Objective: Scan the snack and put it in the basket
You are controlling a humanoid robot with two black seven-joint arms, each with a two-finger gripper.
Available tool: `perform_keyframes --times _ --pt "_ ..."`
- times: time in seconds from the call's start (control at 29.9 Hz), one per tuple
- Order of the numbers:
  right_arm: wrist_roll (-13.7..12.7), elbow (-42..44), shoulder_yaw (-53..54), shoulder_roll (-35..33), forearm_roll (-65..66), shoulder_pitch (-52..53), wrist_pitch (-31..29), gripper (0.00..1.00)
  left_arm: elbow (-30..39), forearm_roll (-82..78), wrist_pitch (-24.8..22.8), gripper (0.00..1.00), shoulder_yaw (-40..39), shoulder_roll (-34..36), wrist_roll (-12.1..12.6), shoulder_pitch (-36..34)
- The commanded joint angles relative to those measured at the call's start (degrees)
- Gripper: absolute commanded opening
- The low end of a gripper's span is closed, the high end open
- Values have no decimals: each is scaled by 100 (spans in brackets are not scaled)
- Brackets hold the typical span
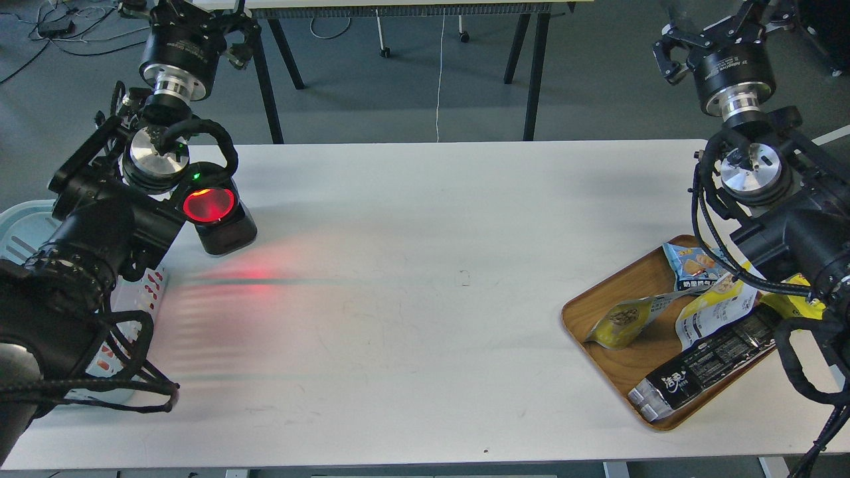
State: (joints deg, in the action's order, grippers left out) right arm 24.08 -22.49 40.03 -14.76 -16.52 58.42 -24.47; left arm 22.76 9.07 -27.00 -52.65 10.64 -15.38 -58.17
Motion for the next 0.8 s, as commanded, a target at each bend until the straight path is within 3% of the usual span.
perform_keyframes --times 0.0,0.17,0.5,0.77 --pt "0 8 57 -1 0 -32 -23 98 0 -1 -7 100 0 -18 -9 24" --pt "-17 -1 14 -53 0 -41 -353 99 0 7 -7 100 9 -53 8 34" --pt "-17 -79 13 -325 9 -50 -353 99 106 -10 -100 100 159 69 70 25" --pt "9 -1748 -311 -1617 403 12 -353 99 282 -19 -100 100 281 351 70 77"
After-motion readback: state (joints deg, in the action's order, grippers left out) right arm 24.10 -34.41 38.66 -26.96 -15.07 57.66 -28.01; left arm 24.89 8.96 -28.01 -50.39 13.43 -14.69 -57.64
